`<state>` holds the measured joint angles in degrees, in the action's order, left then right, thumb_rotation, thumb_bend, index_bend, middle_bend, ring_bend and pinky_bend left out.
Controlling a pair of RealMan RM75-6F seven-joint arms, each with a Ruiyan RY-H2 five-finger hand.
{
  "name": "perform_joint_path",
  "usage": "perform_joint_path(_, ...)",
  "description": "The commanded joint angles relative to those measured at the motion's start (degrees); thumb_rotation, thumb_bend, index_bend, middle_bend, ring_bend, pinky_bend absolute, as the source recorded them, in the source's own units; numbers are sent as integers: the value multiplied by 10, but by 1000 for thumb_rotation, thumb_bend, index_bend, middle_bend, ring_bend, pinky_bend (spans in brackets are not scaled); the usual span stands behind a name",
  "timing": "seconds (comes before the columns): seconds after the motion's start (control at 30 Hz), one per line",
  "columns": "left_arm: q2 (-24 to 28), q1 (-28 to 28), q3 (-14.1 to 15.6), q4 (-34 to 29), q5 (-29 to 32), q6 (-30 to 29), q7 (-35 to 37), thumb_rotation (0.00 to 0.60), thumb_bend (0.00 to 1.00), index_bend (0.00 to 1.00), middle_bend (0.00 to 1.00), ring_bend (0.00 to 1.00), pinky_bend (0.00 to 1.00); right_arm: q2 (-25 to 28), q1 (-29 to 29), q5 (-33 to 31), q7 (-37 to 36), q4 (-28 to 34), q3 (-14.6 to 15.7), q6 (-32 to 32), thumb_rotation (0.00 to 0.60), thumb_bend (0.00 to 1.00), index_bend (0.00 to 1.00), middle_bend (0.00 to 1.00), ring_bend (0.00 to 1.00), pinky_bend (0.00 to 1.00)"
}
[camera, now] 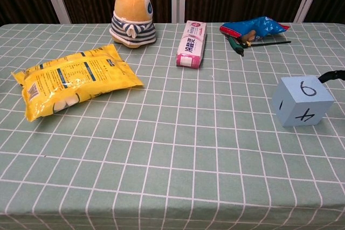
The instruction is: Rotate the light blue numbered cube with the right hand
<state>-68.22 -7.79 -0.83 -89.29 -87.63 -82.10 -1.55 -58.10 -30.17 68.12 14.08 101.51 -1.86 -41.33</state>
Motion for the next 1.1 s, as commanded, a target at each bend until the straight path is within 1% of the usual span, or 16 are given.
perform_joint_path(0.03, 1, 0, 0, -1, 0, 0, 0, 600, 0, 71, 0, 0, 33, 4, -16, -14, 2, 3, -3, 16, 600, 1000, 0, 909, 785, 692)
perform_joint_path(0.27, 4, 1, 0, -1, 4, 0, 1, 600, 0, 72, 0, 0, 33, 9, -51, -46, 10, 9, -7, 44, 600, 1000, 0, 910, 785, 692)
perform_joint_path(0.47, 6, 1, -1, -1, 5, -1, 5, 600, 0, 72, 0, 0, 33, 31, -102, -87, 9, 21, -8, 104, 600, 1000, 0, 912, 788, 692)
perform_joint_path(0.57, 6, 2, -1, 1, 6, -2, 9, 600, 0, 71, 0, 0, 30, 36, -122, -101, 13, 27, -7, 117, 600, 1000, 0, 915, 796, 692)
perform_joint_path(0.77, 7, 4, -1, 7, 9, -1, 17, 600, 0, 71, 0, 0, 14, 39, -163, -139, 27, 37, 5, 132, 600, 1000, 0, 915, 795, 692)
perform_joint_path(1.1, 6, 7, -2, 18, 13, -2, 31, 600, 0, 71, 0, 0, 14, 36, -255, -218, 60, 49, 39, 150, 600, 1000, 0, 917, 796, 692)
